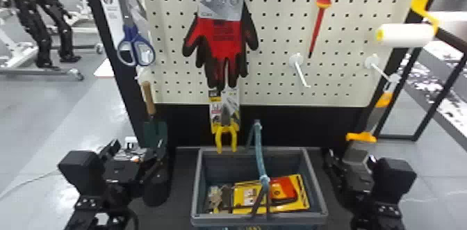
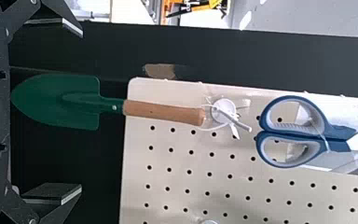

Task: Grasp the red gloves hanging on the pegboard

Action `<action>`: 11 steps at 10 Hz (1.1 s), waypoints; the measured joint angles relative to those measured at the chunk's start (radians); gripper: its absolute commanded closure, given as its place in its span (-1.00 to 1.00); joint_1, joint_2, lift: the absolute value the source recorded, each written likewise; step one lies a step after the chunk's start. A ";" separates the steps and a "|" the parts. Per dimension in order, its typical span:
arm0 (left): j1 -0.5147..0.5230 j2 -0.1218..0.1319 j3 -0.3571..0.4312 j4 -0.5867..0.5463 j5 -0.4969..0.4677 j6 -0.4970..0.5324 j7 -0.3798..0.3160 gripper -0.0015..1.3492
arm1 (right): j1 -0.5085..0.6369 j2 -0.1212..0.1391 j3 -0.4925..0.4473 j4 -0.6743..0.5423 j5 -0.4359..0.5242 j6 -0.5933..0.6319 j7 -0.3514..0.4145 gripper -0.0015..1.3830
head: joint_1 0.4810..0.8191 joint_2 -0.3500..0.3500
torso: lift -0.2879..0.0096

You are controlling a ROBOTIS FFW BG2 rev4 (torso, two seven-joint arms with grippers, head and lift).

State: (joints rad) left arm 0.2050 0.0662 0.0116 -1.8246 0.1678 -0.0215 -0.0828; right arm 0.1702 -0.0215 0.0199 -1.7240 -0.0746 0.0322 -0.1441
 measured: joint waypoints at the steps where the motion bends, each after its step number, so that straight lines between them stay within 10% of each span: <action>1: -0.006 0.001 -0.015 -0.010 0.027 -0.006 0.000 -0.79 | 0.001 0.000 0.000 0.001 0.001 0.000 0.000 -0.53 | -0.60 0.00 | 0.26; 11: -0.112 0.037 -0.095 -0.247 0.039 0.247 0.015 -0.79 | 0.003 0.000 0.002 0.009 -0.001 0.000 0.000 -0.53 | -0.60 0.00 | 0.26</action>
State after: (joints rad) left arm 0.0931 0.1032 -0.0830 -2.0716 0.2072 0.2252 -0.0680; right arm 0.1737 -0.0213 0.0215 -1.7148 -0.0752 0.0322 -0.1441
